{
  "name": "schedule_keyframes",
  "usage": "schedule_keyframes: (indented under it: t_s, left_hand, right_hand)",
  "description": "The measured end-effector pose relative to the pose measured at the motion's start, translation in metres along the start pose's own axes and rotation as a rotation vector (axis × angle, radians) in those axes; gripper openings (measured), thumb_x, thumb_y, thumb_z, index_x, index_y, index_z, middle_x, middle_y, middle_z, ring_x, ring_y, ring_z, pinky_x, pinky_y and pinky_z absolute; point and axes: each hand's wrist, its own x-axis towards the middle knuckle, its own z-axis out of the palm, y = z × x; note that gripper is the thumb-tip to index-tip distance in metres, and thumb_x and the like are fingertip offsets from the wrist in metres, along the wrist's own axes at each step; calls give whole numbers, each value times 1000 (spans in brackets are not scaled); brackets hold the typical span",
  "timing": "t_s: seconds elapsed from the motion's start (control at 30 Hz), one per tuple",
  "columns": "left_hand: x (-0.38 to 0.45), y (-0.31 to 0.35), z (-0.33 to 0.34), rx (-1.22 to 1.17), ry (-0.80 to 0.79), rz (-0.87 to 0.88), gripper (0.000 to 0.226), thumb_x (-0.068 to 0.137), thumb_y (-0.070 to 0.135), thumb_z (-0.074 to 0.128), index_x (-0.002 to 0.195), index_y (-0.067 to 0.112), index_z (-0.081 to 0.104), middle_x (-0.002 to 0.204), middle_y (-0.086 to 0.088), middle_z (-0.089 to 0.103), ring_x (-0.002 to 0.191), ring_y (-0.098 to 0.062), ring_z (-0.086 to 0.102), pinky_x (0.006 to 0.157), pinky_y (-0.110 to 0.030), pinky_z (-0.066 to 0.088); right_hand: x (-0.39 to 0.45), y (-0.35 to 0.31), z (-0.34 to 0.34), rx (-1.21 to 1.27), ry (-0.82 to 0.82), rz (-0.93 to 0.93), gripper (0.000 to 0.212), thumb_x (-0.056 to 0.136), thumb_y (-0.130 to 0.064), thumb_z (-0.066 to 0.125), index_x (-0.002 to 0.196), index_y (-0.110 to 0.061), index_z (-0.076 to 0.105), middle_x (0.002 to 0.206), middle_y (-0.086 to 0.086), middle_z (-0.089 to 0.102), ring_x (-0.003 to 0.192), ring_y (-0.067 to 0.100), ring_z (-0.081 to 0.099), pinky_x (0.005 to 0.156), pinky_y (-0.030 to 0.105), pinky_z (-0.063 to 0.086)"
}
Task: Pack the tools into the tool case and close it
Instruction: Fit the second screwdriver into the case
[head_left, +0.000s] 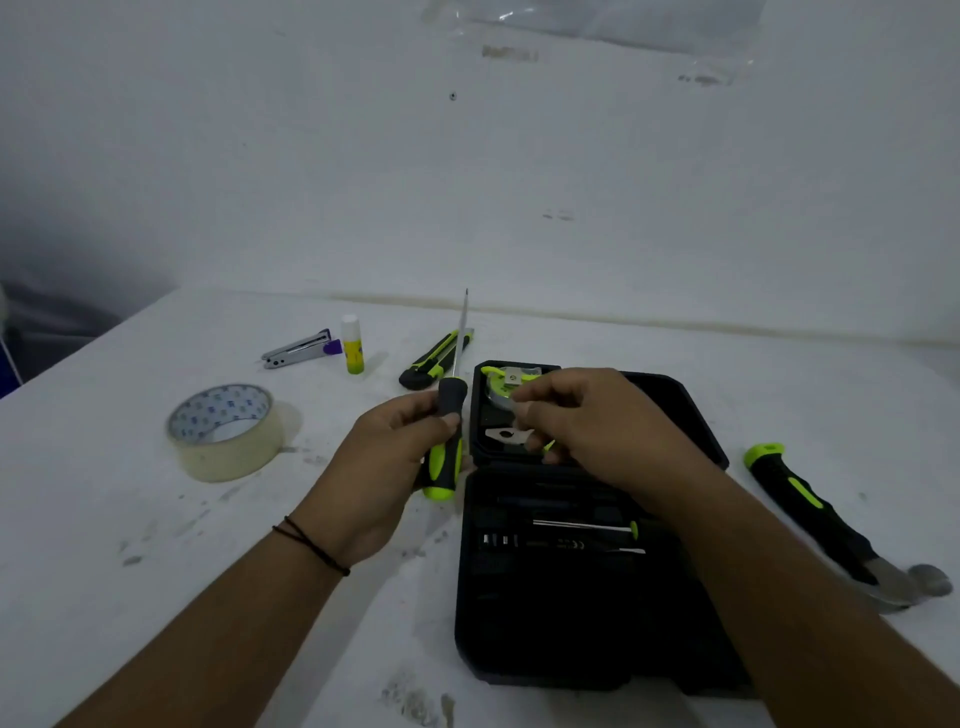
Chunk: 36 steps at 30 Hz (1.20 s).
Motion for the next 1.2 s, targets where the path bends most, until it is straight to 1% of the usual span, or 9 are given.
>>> schedule_keyframes:
  t_s: [0.3,0.47,0.53,0.67,0.77,0.83,1.0,1.1,1.2]
  left_hand:
    - [-18,2,48,-145,-165,-50,28,85,2,55,113,-2,58,99,-17,67,85,-26,64,78,-36,55]
    - [-13,0,60,84,-133,76,23,83,4,61,106,7,65,94,-16,69,82,-22,65,81,-35,53]
    - [-10,1,61,312,-149,180,24,82,6,65,105,13,69,95,-9,71,86,-16,66,86,-28,52]
    - [-7,4,64,573,-217,297,26,81,10,68,90,35,68,88,12,71,83,2,64,76,-10,48]
    - [-3,6,63,729,-251,358,24,80,16,69,99,30,71,93,18,69,88,6,62,81,-8,44]
    - [-1,7,62,791,-275,391,27,79,17,70,104,26,71,94,21,67,91,6,61,84,-6,43]
    - [5,4,52,842,-309,417,20,79,23,70,99,27,72,93,16,69,90,4,62,85,-12,46]
    - [10,3,31,788,-242,378,15,83,23,66,96,25,73,96,11,70,91,-1,63,84,-19,49]
    - [12,-5,13,778,-195,318,12,84,20,65,92,22,74,94,6,72,86,-2,63,73,-7,46]
  right_hand:
    - [-37,0,-26,-197,-30,-34,32,79,-36,68,109,-26,65,91,-8,67,85,14,66,75,32,58]
    - [-41,18,-36,-299,283,-155,23,80,-29,68,102,-24,66,82,-12,62,75,3,58,66,7,40]
    - [-41,25,-43,-401,435,-230,27,81,-24,67,107,-20,64,91,-5,57,82,5,53,69,7,35]
    - [-43,36,-53,-649,537,-384,43,83,-24,62,126,-22,57,135,4,47,128,23,38,105,32,26]
    - [-43,44,-59,-912,437,-414,37,85,-29,55,122,-24,61,132,0,56,135,25,36,112,52,9]
    - [-42,47,-62,-954,337,-394,31,89,-30,52,118,-25,63,118,-4,64,128,21,45,112,53,0]
    - [-39,55,-67,-926,203,-405,24,94,-26,49,104,-19,69,91,3,67,92,21,61,113,40,16]
    - [-38,65,-65,-908,177,-407,32,88,-29,44,88,-13,72,72,7,66,70,29,61,87,41,43]
    - [-39,73,-58,-851,119,-322,32,89,-32,45,95,-15,71,80,8,66,79,29,60,69,32,39]
